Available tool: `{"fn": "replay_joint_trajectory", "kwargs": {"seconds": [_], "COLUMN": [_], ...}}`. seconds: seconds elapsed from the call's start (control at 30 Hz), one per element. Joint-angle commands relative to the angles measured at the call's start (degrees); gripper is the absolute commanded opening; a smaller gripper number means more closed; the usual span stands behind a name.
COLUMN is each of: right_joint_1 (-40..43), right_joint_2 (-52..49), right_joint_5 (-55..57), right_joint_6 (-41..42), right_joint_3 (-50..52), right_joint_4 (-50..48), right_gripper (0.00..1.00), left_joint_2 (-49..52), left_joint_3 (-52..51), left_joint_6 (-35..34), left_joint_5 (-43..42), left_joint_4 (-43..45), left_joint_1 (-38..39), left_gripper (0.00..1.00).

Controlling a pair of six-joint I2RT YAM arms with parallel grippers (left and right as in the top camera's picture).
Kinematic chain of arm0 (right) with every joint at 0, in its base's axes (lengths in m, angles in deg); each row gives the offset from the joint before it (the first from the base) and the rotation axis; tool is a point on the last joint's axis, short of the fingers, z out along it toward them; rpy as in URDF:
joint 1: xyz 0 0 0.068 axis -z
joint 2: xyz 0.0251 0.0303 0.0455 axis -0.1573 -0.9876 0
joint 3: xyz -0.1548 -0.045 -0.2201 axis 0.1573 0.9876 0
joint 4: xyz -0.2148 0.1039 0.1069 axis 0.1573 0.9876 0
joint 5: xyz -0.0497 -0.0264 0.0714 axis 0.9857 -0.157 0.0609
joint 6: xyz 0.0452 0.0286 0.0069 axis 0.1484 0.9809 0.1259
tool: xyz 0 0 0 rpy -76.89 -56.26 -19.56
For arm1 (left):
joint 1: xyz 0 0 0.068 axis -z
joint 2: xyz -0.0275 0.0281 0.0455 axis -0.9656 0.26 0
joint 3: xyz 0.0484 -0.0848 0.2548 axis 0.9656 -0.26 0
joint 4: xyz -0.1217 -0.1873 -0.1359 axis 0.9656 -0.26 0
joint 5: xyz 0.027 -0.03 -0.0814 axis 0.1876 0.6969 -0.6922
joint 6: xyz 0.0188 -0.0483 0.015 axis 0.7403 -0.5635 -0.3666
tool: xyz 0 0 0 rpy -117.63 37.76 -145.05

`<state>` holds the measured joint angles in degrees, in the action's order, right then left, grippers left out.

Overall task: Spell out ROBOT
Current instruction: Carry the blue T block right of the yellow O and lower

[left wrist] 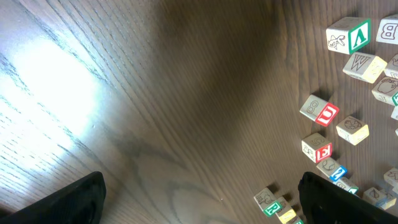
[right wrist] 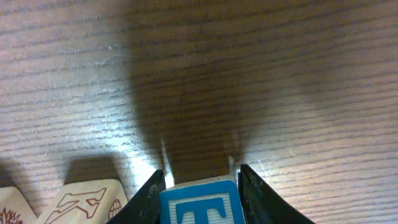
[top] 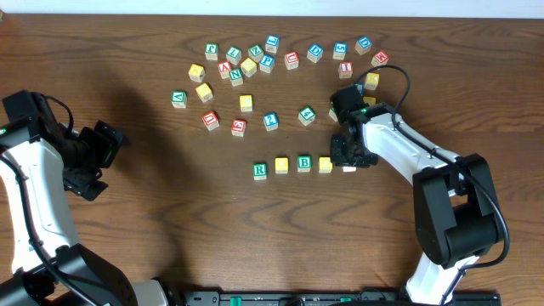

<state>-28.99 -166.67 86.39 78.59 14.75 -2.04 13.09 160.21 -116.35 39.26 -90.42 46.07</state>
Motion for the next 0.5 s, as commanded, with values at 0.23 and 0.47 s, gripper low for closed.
{"fn": "replay_joint_trajectory", "kwargs": {"seconds": [0.23,0.47], "right_joint_1": [-0.2,-0.2], "right_joint_2": [-0.1,-0.1], "right_joint_5": [-0.5,1.8], "right_joint_6": [-0.4,0.5], "right_joint_3": [0.5,0.3], "right_joint_4": [-0.3,-2.1], "right_gripper": [0.33,0.31], "left_joint_2": [-0.2,-0.2], "left_joint_3": [-0.6,-0.6], "left_joint_6": [0.5,0.5], "left_joint_5": [0.4,0.4], "left_joint_4": [-0.3,-0.3], "left_joint_1": [0.0,0.0], "left_gripper": [0.98,0.98]}}
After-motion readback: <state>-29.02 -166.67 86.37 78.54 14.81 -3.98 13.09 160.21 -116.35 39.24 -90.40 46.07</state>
